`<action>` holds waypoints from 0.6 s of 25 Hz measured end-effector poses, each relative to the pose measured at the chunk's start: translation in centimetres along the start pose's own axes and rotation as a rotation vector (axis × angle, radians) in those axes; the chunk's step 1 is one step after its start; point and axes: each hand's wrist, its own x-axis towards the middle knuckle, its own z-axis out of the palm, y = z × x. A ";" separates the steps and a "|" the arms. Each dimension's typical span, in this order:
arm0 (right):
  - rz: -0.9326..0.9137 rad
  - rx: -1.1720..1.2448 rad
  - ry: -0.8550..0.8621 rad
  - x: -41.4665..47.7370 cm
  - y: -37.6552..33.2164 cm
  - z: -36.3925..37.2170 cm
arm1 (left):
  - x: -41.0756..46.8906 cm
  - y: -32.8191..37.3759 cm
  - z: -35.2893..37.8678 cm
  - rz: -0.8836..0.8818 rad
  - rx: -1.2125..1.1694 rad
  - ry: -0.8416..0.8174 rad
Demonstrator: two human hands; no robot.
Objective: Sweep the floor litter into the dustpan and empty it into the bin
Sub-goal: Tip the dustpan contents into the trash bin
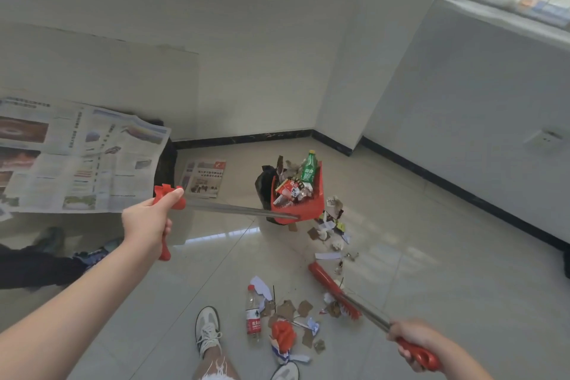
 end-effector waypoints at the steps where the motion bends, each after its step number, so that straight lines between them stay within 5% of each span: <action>1: 0.001 -0.015 -0.002 0.0 -0.5 0.1 | 0.3 -0.1 0.2 -0.025 -0.004 0.001; 15: -0.048 -0.053 -0.115 0.0 -4.1 -0.6 | 5.0 -2.7 1.5 -0.356 -0.132 0.064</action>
